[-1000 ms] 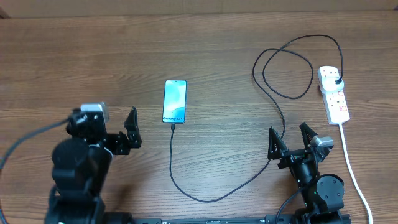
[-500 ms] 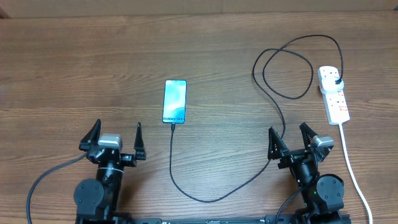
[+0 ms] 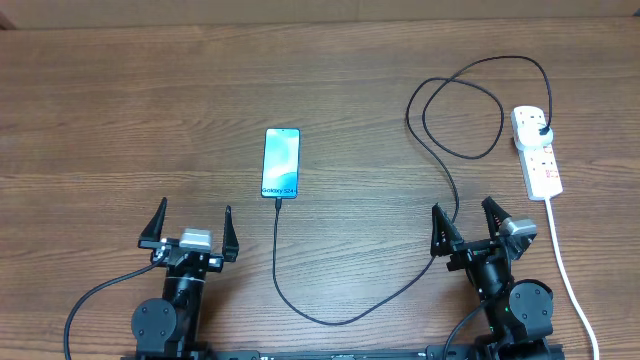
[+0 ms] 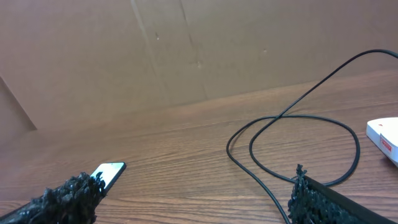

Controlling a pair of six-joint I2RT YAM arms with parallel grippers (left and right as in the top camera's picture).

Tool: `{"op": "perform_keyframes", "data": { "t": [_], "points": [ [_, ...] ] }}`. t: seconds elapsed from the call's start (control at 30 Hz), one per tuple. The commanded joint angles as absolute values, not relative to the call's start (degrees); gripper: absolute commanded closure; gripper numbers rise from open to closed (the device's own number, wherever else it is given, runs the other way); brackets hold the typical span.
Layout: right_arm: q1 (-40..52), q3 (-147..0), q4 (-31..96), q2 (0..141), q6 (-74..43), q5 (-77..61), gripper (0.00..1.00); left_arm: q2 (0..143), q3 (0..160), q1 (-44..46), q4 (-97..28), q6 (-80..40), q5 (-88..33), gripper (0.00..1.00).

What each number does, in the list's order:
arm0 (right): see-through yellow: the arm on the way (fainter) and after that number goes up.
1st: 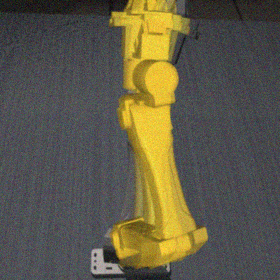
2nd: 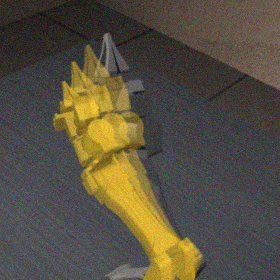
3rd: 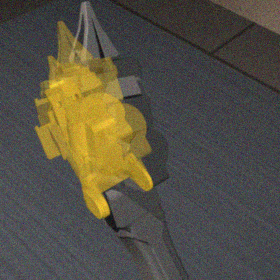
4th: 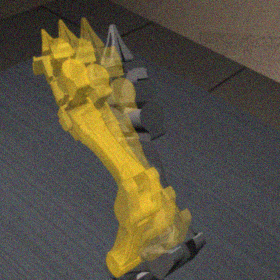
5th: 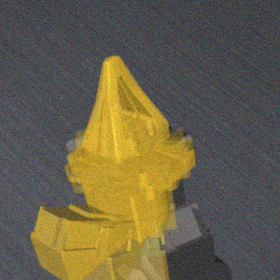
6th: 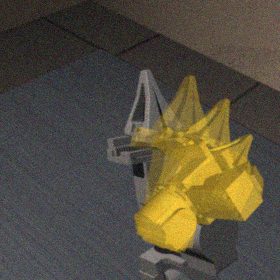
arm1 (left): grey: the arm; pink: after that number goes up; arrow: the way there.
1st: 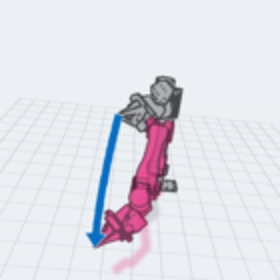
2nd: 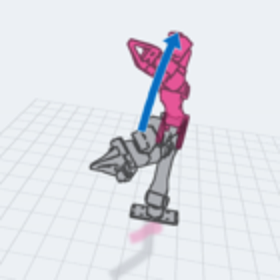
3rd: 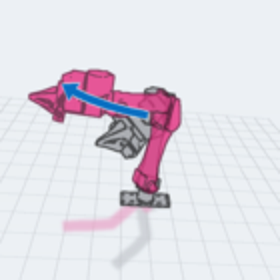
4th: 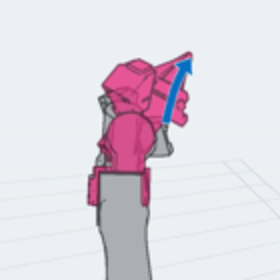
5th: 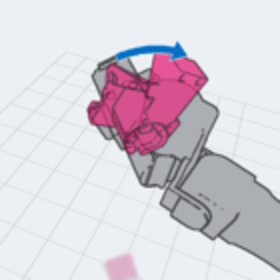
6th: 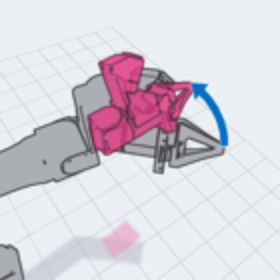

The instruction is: Plug charger to phone and switch on socket

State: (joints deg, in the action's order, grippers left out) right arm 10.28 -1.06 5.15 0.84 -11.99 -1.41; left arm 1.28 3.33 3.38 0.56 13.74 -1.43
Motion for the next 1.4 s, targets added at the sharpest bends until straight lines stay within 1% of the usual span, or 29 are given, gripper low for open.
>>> {"op": "perform_keyframes", "data": {
  "t": [0.0,0.3,0.4,0.57,1.37],
  "points": [
    [10.76,-0.47,4.75,0.16,-11.9,-0.93,0.0,0.19,1.78,3.33,0.91,15.27,-1.06,0.0],
    [10.76,-0.45,4.75,0.16,-11.9,-0.93,0.0,0.19,0.27,3.33,-0.56,15.22,-2.0,0.0],
    [10.76,-0.45,4.75,0.16,-11.88,-0.93,0.0,0.19,0.27,3.33,-4.47,15.2,-2.85,0.0],
    [10.76,-0.45,4.75,0.16,-11.9,-0.93,0.0,0.19,0.27,3.33,-4.29,10.13,-2.81,0.0],
    [10.76,-0.45,4.75,0.16,-11.88,-0.93,0.0,0.25,0.27,3.33,-4.29,10.24,-2.76,0.0]
  ]
}}
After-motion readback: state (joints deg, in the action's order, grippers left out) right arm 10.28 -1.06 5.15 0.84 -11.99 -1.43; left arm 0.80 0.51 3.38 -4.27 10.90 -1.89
